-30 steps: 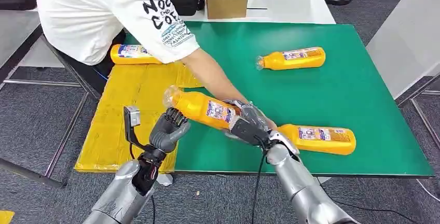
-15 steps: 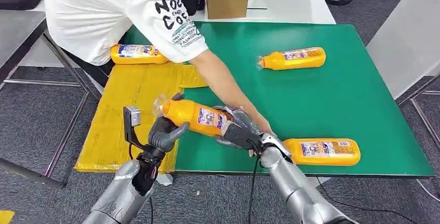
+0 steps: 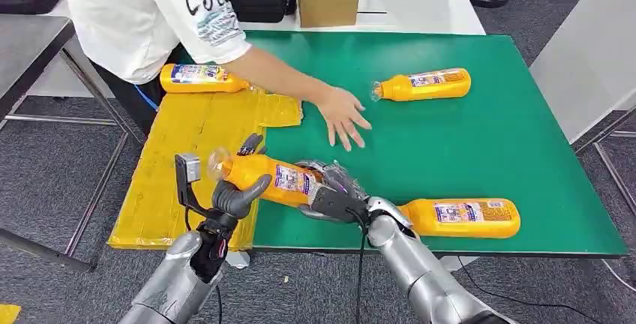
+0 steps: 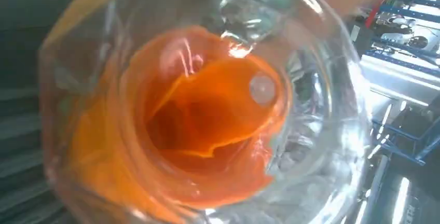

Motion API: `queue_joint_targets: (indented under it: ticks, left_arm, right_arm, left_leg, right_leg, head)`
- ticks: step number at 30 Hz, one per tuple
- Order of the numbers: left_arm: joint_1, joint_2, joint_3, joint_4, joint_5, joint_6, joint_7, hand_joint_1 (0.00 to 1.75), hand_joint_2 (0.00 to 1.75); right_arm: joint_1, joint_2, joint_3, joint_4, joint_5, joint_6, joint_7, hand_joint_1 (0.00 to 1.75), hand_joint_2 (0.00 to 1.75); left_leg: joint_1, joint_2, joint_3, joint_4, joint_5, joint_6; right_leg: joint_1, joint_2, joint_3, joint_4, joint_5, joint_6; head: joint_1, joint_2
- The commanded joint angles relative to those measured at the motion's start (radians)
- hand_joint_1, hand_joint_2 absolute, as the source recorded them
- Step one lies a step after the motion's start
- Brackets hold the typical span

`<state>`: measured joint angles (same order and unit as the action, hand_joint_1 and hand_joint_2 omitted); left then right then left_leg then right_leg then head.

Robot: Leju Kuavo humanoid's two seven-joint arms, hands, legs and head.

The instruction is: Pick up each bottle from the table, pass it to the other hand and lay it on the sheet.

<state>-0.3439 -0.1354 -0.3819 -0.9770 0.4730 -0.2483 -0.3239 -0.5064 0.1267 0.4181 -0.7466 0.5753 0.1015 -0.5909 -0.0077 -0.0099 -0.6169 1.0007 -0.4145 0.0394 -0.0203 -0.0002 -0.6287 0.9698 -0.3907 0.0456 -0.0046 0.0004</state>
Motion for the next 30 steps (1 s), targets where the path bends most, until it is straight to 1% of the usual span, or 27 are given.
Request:
queue_joint_targets:
  ticks: [1,3,5,8,9,10,11,13,14,16,17,18,19,21,22,23,24,25,30]
  left_arm:
    - [-0.052,0.011,-0.004,0.053,0.000,0.024,-0.014,0.00,1.75]
    - [-0.051,0.012,-0.003,0.052,0.000,0.023,-0.015,0.00,1.75]
    - [-0.046,0.014,0.000,0.046,0.000,0.027,-0.014,0.00,1.75]
    - [-0.036,0.013,0.006,0.033,0.002,0.034,-0.016,0.00,1.75]
    - [-0.036,0.013,0.006,0.033,0.002,0.034,-0.016,0.00,1.75]
    - [-0.034,0.012,0.007,0.029,0.004,0.032,-0.017,0.00,1.75]
    - [-0.034,0.013,0.007,0.029,0.006,0.030,-0.017,0.00,1.75]
    - [-0.034,0.012,0.007,0.028,0.009,0.028,-0.017,0.00,1.75]
    - [-0.035,0.013,0.006,0.027,0.008,0.029,-0.019,0.00,1.75]
    - [-0.034,0.013,0.004,0.020,0.010,0.022,-0.021,0.00,1.75]
    - [-0.032,0.014,0.006,0.017,0.013,0.020,-0.021,0.00,1.75]
    - [-0.032,0.014,0.006,0.017,0.013,0.020,-0.021,0.00,1.75]
    - [-0.026,0.014,0.009,0.007,0.014,0.025,-0.022,0.00,1.75]
    - [-0.021,0.013,0.009,-0.003,0.016,0.024,-0.026,0.00,1.75]
    - [-0.016,0.013,0.012,-0.014,0.019,0.024,-0.031,0.30,1.75]
    - [-0.012,0.013,0.011,-0.021,0.017,0.026,-0.033,1.59,1.75]
    - [-0.012,0.013,0.011,-0.021,0.017,0.026,-0.033,1.59,1.75]
    - [-0.008,0.013,0.009,-0.029,0.018,0.023,-0.036,1.75,1.75]
    - [-0.005,0.014,0.009,-0.036,0.014,0.021,-0.045,1.75,1.75]
  right_arm:
    - [-0.041,-0.006,0.069,0.100,0.014,0.006,0.002,1.75,1.75]
    - [-0.038,-0.007,0.069,0.100,0.014,0.005,0.001,1.75,1.75]
    - [-0.037,-0.008,0.068,0.100,0.015,0.005,0.003,1.75,1.75]
    - [-0.033,-0.012,0.066,0.095,0.019,0.002,0.010,1.75,1.75]
    - [-0.033,-0.014,0.065,0.095,0.019,0.002,0.010,1.75,1.75]
    - [-0.034,-0.015,0.065,0.098,0.021,0.003,0.012,1.75,1.75]
    - [-0.036,-0.015,0.066,0.100,0.022,0.004,0.013,1.75,1.75]
    - [-0.040,-0.016,0.067,0.108,0.025,0.004,0.014,1.75,1.75]
    - [-0.042,-0.015,0.068,0.112,0.026,0.003,0.014,1.75,1.75]
    - [-0.044,-0.013,0.070,0.114,0.027,0.005,0.013,1.75,1.75]
    - [-0.045,-0.013,0.070,0.115,0.027,0.006,0.013,1.75,1.75]
    - [-0.045,-0.013,0.070,0.115,0.027,0.006,0.013,1.75,1.75]
    - [-0.048,-0.010,0.071,0.119,0.028,0.008,0.013,1.75,1.75]
    - [-0.051,-0.007,0.073,0.124,0.029,0.007,0.013,1.75,1.75]
    - [-0.054,-0.005,0.073,0.127,0.027,0.008,0.012,1.75,1.75]
    - [-0.057,-0.004,0.073,0.129,0.028,0.006,0.011,1.75,1.75]
    - [-0.057,-0.004,0.073,0.129,0.028,0.006,0.011,1.75,1.75]
    - [-0.062,-0.003,0.074,0.133,0.027,0.006,0.011,1.75,1.75]
    - [-0.067,-0.001,0.069,0.136,0.021,0.007,0.008,1.75,1.75]
  left_leg:
    - [0.002,0.001,0.007,0.001,-0.004,-0.003]
    - [0.001,0.000,0.003,0.000,-0.001,-0.002]
    - [0.002,0.001,0.007,0.001,-0.004,-0.003]
    - [0.001,0.001,0.002,0.000,-0.001,-0.001]
    - [0.002,0.001,0.005,0.000,-0.003,-0.002]
    - [0.001,0.001,0.003,0.000,-0.001,-0.002]
    - [0.002,0.001,0.006,0.000,-0.003,-0.003]
    - [0.001,0.000,0.003,0.000,-0.001,-0.001]
    - [0.002,0.001,0.005,0.000,-0.002,-0.002]
    - [0.001,0.000,0.003,0.000,-0.001,-0.002]
    - [0.002,0.001,0.005,0.000,-0.002,-0.002]
    - [0.001,0.001,0.003,0.000,-0.001,-0.001]
    - [0.002,0.001,0.005,0.001,-0.003,-0.003]
    - [0.000,0.001,0.002,0.000,-0.001,-0.001]
    - [0.002,0.002,0.004,0.000,-0.002,-0.002]
    - [0.001,0.001,0.002,0.000,-0.001,-0.002]
    - [0.002,0.002,0.005,0.001,-0.003,-0.002]
    - [0.001,0.002,0.004,0.000,-0.002,-0.002]
    - [0.001,0.001,0.003,0.000,-0.002,-0.002]
  right_leg:
    - [0.003,0.000,0.007,0.000,-0.003,-0.003]
    - [0.001,0.000,0.003,0.000,-0.001,-0.002]
    - [0.003,0.000,0.007,0.000,-0.003,-0.003]
    - [0.001,0.000,0.003,-0.001,-0.001,-0.001]
    - [0.002,0.000,0.006,0.000,-0.002,-0.002]
    - [0.001,0.000,0.003,-0.001,-0.001,-0.001]
    - [0.002,0.000,0.006,0.000,-0.003,-0.002]
    - [0.001,0.000,0.003,-0.001,-0.001,-0.001]
    - [0.002,0.000,0.005,0.000,-0.002,-0.002]
    - [0.001,0.000,0.003,0.000,-0.001,-0.001]
    - [0.002,0.000,0.005,0.000,-0.002,-0.002]
    - [0.001,0.000,0.003,0.000,-0.001,-0.001]
    - [0.002,0.001,0.006,0.000,-0.002,-0.002]
    - [0.000,0.000,0.002,0.000,0.000,-0.001]
    - [0.002,0.001,0.004,0.000,-0.002,-0.002]
    - [0.001,0.001,0.002,0.000,-0.001,-0.001]
    - [0.002,0.001,0.005,0.000,-0.002,-0.002]
    - [0.002,0.001,0.004,0.000,-0.002,-0.002]
    - [0.001,0.001,0.003,0.000,-0.001,-0.002]
  head:
    - [0.000,0.000]
    - [0.000,0.000]
    - [0.000,0.000]
    - [0.000,0.000]
    - [0.000,0.000]
    - [0.000,0.000]
    - [0.000,0.000]
    - [0.000,0.000]
    - [0.000,0.000]
    - [0.000,0.000]
    - [0.000,0.000]
    - [0.000,0.000]
    - [0.000,0.000]
    - [0.000,0.000]
    - [0.000,0.000]
    - [0.000,0.000]
    - [0.000,0.000]
    - [0.000,0.000]
    - [0.000,0.000]
